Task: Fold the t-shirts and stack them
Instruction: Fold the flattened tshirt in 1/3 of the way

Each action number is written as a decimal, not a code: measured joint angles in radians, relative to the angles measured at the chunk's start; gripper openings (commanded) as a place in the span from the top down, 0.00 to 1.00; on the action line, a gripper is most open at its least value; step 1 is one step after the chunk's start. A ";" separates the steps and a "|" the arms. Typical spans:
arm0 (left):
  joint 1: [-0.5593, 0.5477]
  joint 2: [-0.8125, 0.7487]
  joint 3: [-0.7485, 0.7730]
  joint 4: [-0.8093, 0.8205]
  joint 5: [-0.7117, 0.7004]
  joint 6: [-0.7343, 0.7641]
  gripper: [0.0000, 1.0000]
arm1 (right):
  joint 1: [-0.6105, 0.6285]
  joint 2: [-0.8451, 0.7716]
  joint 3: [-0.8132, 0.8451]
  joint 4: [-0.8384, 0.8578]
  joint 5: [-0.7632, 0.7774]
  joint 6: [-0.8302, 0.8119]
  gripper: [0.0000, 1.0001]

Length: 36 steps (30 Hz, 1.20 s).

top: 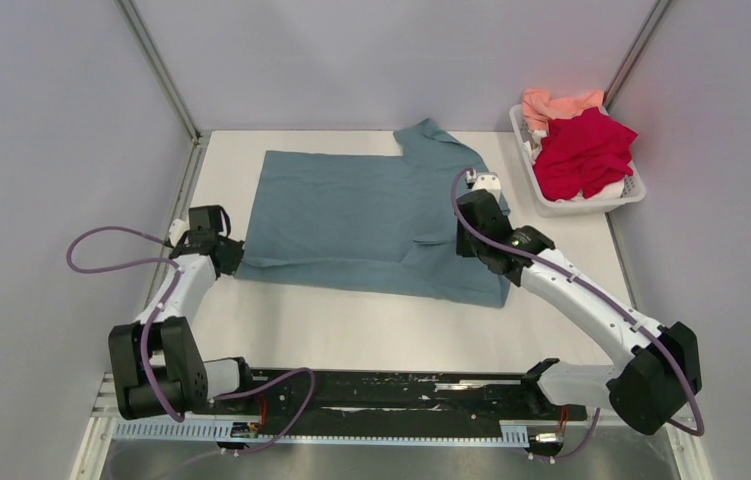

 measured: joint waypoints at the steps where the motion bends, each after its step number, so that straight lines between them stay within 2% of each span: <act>1: 0.000 0.019 0.013 0.007 0.000 0.000 1.00 | -0.014 0.011 0.003 0.018 0.000 -0.018 1.00; 13: 0.000 0.160 0.117 0.042 0.000 0.002 1.00 | -0.126 0.145 0.047 0.173 -0.043 -0.187 1.00; 18: 0.000 0.208 0.151 0.050 -0.002 0.008 0.98 | -0.150 0.211 0.074 0.211 -0.058 -0.233 0.96; 20: 0.000 0.236 0.171 0.051 0.005 0.013 0.86 | -0.159 0.248 0.093 0.219 -0.068 -0.252 0.94; 21: 0.000 0.254 0.183 0.053 0.010 0.017 0.63 | -0.167 0.277 0.111 0.223 -0.074 -0.260 0.93; 22: 0.000 0.267 0.192 0.054 0.013 0.023 0.48 | -0.176 0.304 0.127 0.227 -0.079 -0.265 0.92; 23: 0.000 0.286 0.203 0.055 0.017 0.024 0.27 | -0.185 0.330 0.141 0.234 -0.084 -0.269 0.91; 24: 0.000 0.303 0.214 0.056 0.020 0.032 0.19 | -0.198 0.364 0.160 0.243 -0.089 -0.275 0.89; 25: 0.000 0.317 0.224 0.055 0.024 0.045 0.05 | -0.211 0.402 0.183 0.252 -0.093 -0.282 0.86; 26: 0.000 0.333 0.238 0.051 0.029 0.043 0.03 | -0.229 0.456 0.220 0.258 -0.099 -0.290 0.75; 27: 0.000 0.343 0.250 0.048 0.029 0.053 0.01 | -0.243 0.508 0.258 0.265 -0.101 -0.295 0.42; 28: 0.000 0.351 0.266 0.038 0.032 0.055 0.00 | -0.256 0.562 0.307 0.262 -0.096 -0.303 0.31; 31: 0.000 0.348 0.320 0.009 0.032 0.066 0.00 | -0.286 0.737 0.493 0.259 -0.027 -0.323 0.13; 32: 0.000 0.342 0.331 0.008 0.034 0.070 0.00 | -0.291 0.772 0.542 0.236 -0.006 -0.321 0.03; 36: 0.000 0.276 0.335 0.010 0.088 0.094 0.00 | -0.307 0.739 0.539 0.201 -0.024 -0.288 0.00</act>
